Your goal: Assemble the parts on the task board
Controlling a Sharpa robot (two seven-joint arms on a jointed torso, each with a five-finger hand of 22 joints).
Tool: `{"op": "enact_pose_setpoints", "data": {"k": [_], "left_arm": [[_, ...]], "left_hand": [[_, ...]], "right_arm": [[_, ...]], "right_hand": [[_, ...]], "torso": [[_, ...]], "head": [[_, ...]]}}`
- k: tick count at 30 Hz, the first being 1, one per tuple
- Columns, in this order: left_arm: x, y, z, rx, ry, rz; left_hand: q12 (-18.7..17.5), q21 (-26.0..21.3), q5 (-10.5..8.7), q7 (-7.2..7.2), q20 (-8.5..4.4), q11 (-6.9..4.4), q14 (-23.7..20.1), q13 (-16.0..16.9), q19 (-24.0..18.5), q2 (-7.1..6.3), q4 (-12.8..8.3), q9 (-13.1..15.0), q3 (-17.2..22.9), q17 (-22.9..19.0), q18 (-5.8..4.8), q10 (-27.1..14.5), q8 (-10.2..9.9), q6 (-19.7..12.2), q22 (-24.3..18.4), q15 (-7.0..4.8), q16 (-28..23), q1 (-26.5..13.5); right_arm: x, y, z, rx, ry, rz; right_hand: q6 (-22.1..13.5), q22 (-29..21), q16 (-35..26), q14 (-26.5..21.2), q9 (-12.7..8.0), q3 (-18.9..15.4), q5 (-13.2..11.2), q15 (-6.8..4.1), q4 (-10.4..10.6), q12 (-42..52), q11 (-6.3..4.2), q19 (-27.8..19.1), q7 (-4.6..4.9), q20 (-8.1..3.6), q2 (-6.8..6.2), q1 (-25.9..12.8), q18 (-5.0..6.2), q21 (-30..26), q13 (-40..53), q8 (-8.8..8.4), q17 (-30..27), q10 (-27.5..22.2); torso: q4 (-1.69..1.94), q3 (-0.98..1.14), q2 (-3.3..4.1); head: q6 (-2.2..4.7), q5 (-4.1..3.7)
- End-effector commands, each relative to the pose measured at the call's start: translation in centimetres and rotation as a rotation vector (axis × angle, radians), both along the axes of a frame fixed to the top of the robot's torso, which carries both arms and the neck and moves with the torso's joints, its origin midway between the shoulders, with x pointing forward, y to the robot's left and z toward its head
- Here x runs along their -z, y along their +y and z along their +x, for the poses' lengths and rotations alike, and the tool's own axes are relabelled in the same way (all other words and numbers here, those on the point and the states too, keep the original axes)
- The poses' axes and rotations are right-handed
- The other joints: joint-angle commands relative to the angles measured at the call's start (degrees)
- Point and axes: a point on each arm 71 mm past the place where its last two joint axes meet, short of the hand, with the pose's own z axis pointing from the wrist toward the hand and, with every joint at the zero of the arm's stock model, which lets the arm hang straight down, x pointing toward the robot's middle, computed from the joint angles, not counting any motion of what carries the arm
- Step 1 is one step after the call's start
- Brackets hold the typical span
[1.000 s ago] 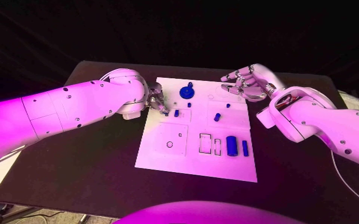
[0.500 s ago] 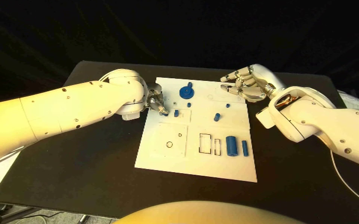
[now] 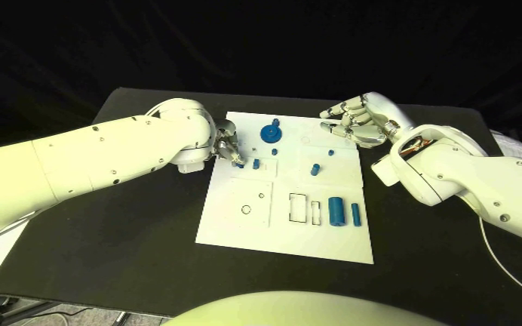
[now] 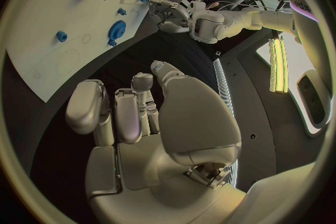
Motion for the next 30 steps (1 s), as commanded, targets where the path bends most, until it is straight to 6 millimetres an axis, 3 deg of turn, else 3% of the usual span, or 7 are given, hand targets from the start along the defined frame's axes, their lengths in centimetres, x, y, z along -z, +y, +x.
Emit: {"op": "enact_pose_setpoints", "data": {"k": [1,19,30], "left_arm": [[0.73,-0.33,-0.32,0.029,0.070,0.027],[1.07,-0.64,0.03,0.039,0.103,0.062],[0.89,-0.91,0.21,0.027,0.071,0.048]], "left_hand": [[-0.09,0.24,0.32,-0.38,-0.10,0.15,6.02,-0.23,0.64,0.13,-8.01,-0.10,8.04,15.07,-0.47,0.39,-0.45,0.79,5.04,0.03,0.18,-0.83],[0.50,0.60,0.26,-1.15,-0.34,-0.35,6.02,0.64,0.96,2.51,-3.18,-0.85,2.60,15.07,-0.60,1.33,-2.36,3.38,5.67,-0.32,0.18,-7.55],[1.32,1.51,0.23,-1.42,-0.44,-0.55,6.02,1.64,1.45,2.45,-2.35,-0.95,1.59,15.07,-0.84,2.00,-2.64,4.38,6.50,-0.43,0.18,-9.17]], "right_arm": [[0.05,0.15,-0.07,-0.012,0.005,-0.001],[-0.01,0.08,-0.11,-0.010,-0.001,0.000],[-0.03,0.06,-0.11,-0.009,-0.002,0.001]], "right_hand": [[0.27,-0.07,-0.36,3.01,0.09,0.12,0.29,0.16,0.03,-0.25,-0.09,-0.31,0.00,-0.09,0.16,-0.05,0.88,-0.22,-0.02,0.21,1.93,-0.25],[0.27,-0.07,-0.42,3.00,0.09,0.14,0.51,0.15,0.05,-0.24,-0.10,-0.30,0.00,-0.10,0.16,-0.09,0.88,-0.24,-0.04,0.21,1.90,-0.26],[0.27,-0.07,-0.44,3.00,0.09,0.15,0.57,0.15,0.06,-0.23,-0.10,-0.30,-0.01,-0.10,0.16,-0.10,0.88,-0.25,-0.04,0.21,1.89,-0.26]], "torso": [[-0.09,0.03,0.01],[-0.02,0.02,0.00],[-0.01,0.00,-0.03]], "head": [[0.10,0.05],[0.00,-0.15],[0.07,-0.24]]}}
